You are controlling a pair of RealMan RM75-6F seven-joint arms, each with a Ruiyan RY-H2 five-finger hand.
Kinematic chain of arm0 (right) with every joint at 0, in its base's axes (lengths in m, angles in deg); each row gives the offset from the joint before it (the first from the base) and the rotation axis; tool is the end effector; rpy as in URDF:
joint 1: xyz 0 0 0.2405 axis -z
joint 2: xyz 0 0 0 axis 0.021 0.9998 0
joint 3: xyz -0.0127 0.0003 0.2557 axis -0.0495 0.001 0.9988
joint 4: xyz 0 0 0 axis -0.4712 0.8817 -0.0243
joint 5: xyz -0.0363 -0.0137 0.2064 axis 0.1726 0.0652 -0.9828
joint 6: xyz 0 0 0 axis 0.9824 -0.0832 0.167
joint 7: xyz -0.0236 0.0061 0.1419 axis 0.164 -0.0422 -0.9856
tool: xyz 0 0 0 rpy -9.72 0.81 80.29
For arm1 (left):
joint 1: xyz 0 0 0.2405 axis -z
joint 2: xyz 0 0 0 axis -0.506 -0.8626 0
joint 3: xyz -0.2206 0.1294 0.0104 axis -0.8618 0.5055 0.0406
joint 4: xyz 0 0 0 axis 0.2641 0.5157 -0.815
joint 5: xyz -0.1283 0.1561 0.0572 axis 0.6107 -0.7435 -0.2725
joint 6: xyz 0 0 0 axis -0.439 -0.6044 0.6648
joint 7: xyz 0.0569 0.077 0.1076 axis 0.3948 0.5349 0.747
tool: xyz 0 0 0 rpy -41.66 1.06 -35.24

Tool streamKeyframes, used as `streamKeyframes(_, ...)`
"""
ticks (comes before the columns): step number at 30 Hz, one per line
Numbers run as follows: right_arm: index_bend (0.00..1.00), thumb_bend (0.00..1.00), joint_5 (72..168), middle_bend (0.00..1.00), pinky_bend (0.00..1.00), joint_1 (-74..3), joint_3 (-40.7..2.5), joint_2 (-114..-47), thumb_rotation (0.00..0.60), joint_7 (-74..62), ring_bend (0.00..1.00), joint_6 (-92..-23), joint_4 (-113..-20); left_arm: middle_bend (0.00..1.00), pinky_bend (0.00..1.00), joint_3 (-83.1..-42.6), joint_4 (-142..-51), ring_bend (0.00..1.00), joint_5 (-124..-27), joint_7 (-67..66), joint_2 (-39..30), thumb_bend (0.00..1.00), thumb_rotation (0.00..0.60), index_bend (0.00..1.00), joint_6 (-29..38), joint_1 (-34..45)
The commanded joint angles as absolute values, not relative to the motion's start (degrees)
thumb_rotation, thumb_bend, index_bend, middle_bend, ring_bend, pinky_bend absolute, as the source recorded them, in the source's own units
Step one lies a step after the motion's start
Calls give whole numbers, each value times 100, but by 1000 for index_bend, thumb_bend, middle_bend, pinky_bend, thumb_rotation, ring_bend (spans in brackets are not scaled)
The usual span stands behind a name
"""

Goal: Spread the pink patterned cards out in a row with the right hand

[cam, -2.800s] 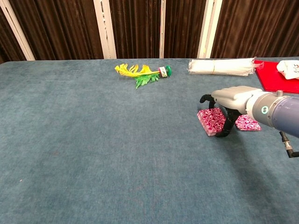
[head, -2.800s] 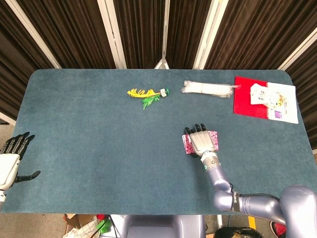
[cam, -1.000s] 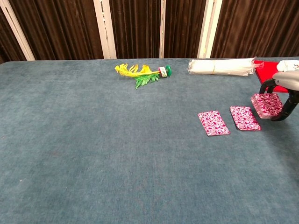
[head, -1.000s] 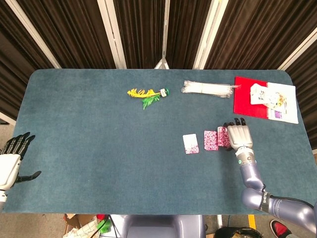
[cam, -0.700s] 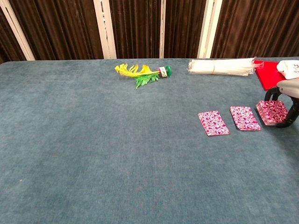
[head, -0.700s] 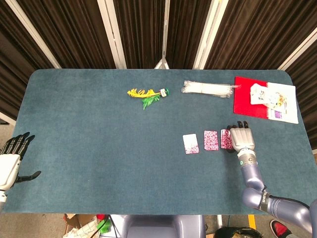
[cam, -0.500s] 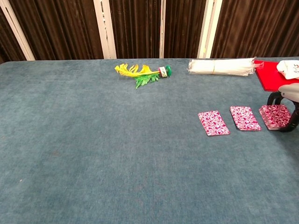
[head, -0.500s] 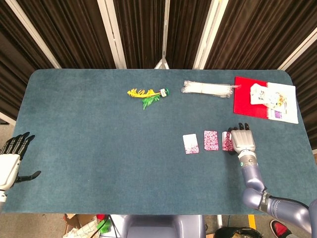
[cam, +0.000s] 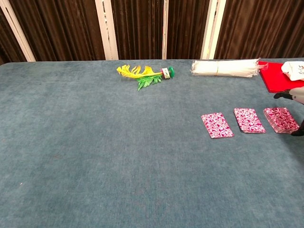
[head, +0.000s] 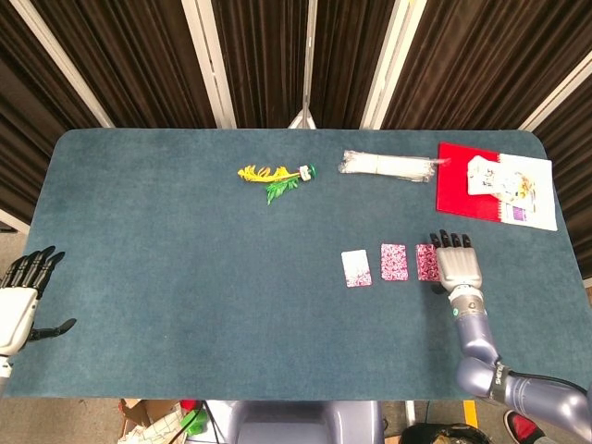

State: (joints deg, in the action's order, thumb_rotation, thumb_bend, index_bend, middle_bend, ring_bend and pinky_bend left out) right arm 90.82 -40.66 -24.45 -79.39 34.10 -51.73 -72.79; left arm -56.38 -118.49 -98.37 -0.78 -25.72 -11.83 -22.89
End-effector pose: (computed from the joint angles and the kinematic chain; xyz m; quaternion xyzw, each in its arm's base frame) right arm -0.2775 -0.3448 0.0373 0.6693 -0.4276 0.1401 0.5913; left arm -0.3081 0.1903 0.1568 -0.6138 -0.4049 -0.3662 0.5702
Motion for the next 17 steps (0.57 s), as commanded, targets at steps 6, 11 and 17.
streamKeyframes(6,0,236,10490,0,0,-3320,-2782,-6889,600,2794,0,-6368,-8647,0,0,-5634,-11792,0,-9920,-83,-2546,0,600,0,-1288,-2318)
streamKeyframes(11,0,236,11790,0,0,-2591,-3072,-6322,600,1893,0,-7423,-9263,0,0,-5626,-11739,0,-9898,6,-2511,0,600,0,-1277,-2324)
streamKeyframes(17,0,237,13321,0,0,-1648,-3535,-6173,600,773,0,-8686,-8958,0,0,-5612,-11682,0,-9960,177,-2442,0,600,0,-1310,-2317)
